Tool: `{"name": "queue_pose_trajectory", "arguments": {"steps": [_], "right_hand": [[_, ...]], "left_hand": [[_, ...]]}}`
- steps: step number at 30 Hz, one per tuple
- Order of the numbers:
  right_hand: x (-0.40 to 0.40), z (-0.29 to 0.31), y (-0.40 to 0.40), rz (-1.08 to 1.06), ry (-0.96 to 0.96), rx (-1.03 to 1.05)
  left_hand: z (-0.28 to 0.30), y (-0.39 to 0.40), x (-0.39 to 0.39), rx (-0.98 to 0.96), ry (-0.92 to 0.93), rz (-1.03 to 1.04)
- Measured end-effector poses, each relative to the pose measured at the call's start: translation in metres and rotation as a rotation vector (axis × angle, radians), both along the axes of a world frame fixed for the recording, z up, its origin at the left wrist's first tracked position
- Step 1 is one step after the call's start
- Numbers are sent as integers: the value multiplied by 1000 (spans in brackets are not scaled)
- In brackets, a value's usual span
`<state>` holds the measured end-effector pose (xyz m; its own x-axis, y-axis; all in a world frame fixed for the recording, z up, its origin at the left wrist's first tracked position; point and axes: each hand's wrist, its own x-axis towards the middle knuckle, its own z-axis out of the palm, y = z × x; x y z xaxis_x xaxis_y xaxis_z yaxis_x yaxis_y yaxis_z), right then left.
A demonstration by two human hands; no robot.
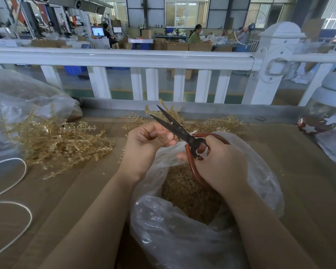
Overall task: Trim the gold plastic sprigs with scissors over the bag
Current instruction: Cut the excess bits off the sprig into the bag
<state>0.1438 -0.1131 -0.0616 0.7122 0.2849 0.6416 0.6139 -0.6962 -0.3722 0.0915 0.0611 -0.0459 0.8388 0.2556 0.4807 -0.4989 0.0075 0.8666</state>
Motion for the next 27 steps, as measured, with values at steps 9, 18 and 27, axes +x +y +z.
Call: {"name": "queue_pose_trajectory", "arguments": {"steps": [9,18,27], "right_hand": [[1,0,-2,35,-13,-7],[3,-1,-1,55,122,-12],[7,-7,-1,83,160,7]], "left_hand": [[0,2,1,-13,27,-2],[1,1,1,-139,81,-91],[0,2,0,-170,114,-166]]}}
